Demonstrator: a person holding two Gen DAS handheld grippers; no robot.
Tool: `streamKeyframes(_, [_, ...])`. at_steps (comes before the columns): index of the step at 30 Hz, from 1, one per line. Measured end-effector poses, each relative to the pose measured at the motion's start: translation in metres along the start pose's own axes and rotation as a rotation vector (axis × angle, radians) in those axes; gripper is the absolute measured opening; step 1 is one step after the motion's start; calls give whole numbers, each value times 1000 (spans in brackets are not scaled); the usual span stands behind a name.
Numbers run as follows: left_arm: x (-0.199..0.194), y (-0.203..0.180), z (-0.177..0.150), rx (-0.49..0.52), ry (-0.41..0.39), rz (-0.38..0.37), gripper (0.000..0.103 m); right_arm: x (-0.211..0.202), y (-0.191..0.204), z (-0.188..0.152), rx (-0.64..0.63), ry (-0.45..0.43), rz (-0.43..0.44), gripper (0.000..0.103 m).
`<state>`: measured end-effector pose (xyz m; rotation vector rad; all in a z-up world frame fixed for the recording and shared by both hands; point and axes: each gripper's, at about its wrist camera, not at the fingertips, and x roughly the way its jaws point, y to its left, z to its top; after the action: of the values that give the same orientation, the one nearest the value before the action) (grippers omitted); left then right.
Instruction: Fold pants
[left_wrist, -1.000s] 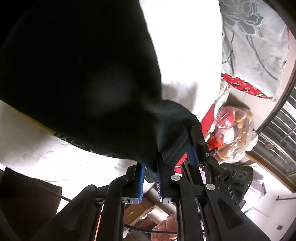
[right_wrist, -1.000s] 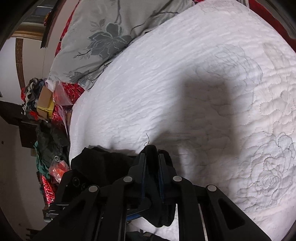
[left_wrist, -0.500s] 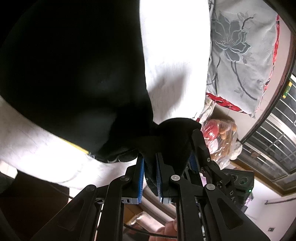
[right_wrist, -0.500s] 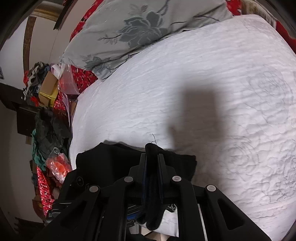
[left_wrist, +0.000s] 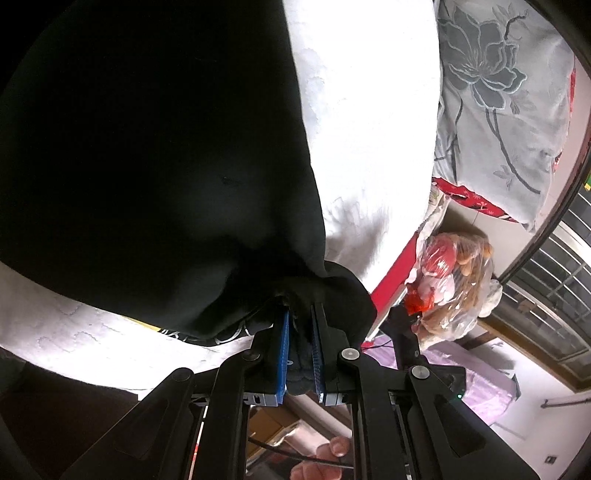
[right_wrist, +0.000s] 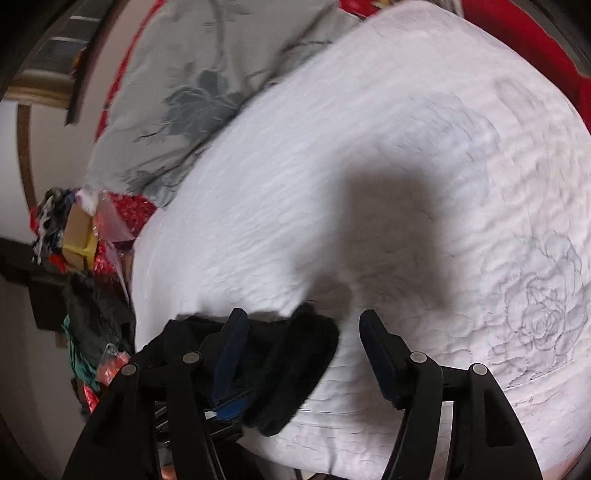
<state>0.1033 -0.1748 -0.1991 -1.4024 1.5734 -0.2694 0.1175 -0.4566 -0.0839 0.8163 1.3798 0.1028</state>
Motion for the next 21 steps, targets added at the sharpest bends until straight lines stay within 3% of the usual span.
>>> streamKeyframes(3, [7, -2, 0, -7, 1, 2, 11, 12, -8, -1, 52, 58, 84, 68])
streamKeyframes(7, [14, -1, -2, -13, 11, 9, 11, 29, -13, -10, 85, 71, 54, 65])
streamKeyframes(9, [18, -4, -3, -11, 14, 15, 11, 29, -10, -11, 65, 60, 65, 23])
streamKeyframes(10, [20, -6, -3, -13, 17, 14, 11, 29, -5, -11, 44, 59, 49, 11])
streamKeyframes(21, [-4, -6, 11, -64, 55, -77, 11, 23, 86, -17, -201, 72, -127, 11])
